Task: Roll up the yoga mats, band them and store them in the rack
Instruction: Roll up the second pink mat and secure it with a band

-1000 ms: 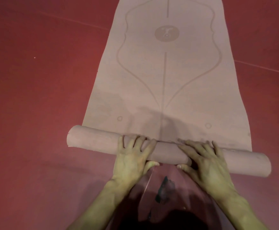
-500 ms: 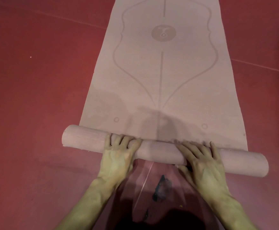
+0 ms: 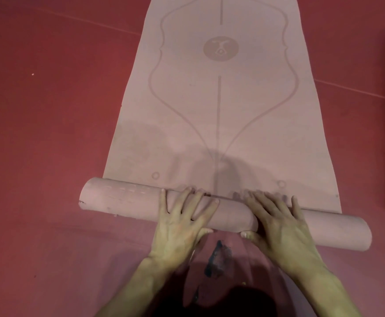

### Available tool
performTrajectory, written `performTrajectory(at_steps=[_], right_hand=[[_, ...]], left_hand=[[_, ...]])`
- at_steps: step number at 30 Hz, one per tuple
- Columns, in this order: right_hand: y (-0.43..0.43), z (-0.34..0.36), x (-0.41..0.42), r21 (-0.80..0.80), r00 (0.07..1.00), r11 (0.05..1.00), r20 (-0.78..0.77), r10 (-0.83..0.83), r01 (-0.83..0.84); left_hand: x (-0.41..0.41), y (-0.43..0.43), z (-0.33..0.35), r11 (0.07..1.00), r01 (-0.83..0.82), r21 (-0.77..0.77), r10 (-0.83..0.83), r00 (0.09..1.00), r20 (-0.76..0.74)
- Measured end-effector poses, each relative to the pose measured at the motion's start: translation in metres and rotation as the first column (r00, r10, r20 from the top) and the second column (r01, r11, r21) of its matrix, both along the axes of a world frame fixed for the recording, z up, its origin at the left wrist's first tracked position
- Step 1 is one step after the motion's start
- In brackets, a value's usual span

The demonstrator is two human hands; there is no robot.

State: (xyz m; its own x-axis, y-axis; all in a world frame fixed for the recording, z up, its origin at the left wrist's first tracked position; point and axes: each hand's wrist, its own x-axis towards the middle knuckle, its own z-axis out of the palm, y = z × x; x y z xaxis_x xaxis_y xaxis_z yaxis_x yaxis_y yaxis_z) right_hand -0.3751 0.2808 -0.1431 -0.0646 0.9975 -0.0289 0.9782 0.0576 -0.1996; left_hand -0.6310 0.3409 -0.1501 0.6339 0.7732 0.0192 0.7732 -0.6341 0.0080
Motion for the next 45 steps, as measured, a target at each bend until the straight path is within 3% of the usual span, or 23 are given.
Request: performTrajectory(at_steps=[8,14,18,24,29,35,40,45], right_hand=[[-0.006,-0.004,-0.011,0.11,0.993,0.994,-0.116,0.002,0.011],[0.011,0.001,-0.004,0.06,0.997,0.998,-0.08,0.0,0.005],[0.002,0.0,-0.008,0.127,1.0,0.992,-0.018,-0.013,0.015],[0.0,-0.009,-0.014,0.166,0.999,0.986,-0.048,0.013,-0.005],[0.018,-0.011,0.005,0.108,0.983,0.989,-0.142,0.114,-0.099],[0.026,-0.008,0.007,0.099,0.98,0.99,-0.163,0.117,-0.102],[0.03,-0.002,0.006,0.059,0.972,0.989,-0.184,0.147,-0.139],[0.041,-0.001,0.014,0.064,0.961,0.981,-0.2,0.192,-0.183]], left_hand=[[0.003,0.012,-0.001,1.0,-0.021,-0.004,0.021,1.0,0.007],[0.005,0.011,-0.008,0.992,0.02,0.122,-0.037,0.989,0.142],[0.009,0.012,-0.015,0.988,-0.014,0.151,-0.01,0.987,0.16],[0.012,0.011,-0.011,0.993,-0.024,0.115,0.014,0.995,0.094],[0.005,0.035,0.006,0.998,-0.063,0.005,0.062,0.992,0.106],[-0.002,0.06,0.014,0.992,-0.091,-0.089,0.083,0.993,-0.088],[-0.008,0.046,0.008,0.991,-0.137,-0.001,0.137,0.989,0.062],[-0.003,0.049,0.007,0.988,-0.155,-0.007,0.155,0.986,0.057]])
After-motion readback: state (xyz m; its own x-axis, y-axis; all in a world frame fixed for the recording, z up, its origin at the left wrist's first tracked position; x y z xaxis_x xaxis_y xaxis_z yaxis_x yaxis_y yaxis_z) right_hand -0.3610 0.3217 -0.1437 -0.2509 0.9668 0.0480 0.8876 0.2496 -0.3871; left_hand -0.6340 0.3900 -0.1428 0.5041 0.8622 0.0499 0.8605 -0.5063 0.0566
